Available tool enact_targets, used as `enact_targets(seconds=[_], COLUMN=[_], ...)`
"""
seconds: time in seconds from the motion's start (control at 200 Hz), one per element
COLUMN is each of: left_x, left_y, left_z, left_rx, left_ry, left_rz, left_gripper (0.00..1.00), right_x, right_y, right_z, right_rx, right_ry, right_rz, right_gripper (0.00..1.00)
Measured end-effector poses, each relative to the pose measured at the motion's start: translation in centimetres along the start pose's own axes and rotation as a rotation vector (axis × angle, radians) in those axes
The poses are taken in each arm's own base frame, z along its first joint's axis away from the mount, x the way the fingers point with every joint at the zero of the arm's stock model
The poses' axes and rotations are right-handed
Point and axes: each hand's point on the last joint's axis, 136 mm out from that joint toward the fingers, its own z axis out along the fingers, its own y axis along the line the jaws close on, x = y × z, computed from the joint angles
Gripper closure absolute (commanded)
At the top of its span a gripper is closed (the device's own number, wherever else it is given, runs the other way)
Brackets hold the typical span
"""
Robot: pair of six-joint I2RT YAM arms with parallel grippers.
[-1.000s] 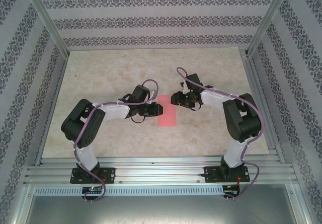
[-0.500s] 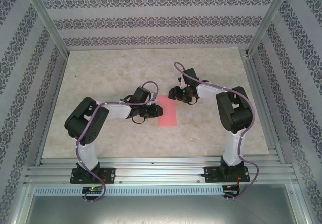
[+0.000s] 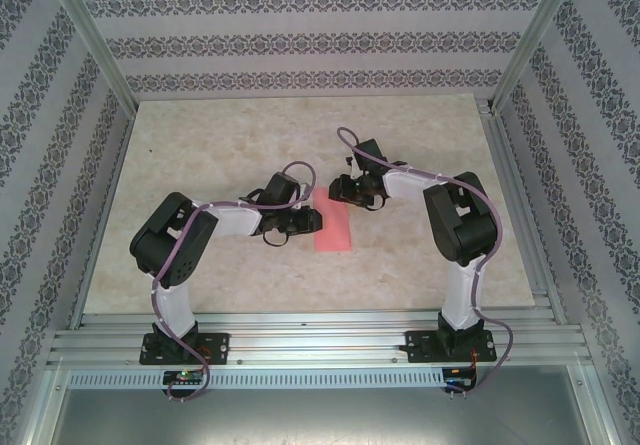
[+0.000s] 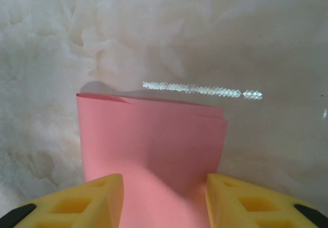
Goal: Fold a paper plane with a square sheet of paper (fold left side to right side)
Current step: Fold the triangle a second time at the center of the table.
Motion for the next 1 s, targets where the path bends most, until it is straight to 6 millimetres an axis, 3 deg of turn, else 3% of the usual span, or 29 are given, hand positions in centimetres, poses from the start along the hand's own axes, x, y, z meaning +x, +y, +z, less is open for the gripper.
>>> enact_targets(seconds=[0.52,0.684,0.999], left_x=[0.0,-0.1,-0.1], left_y=[0.0,0.0,0.0], left_z=[0.1,0.1,0.1], left_rx=[-0.001,0.001,0.001], left_ry=[0.002,0.004,0.004], left_rz=[-0.002,-0.002,-0.002], left_gripper=[0.71,0.71,0.71], right_x=[2.3,2.8,3.6], right_y=[1.6,0.4,-0.9], right_z=[-2.9,-3.3,-3.1], right_rx=[-0.091,-0.023,0.03], right_ry=[0.016,0.024,0.056], right_rz=[0.052,0.055,0.063], right_gripper=[0.49,0.43,0.43])
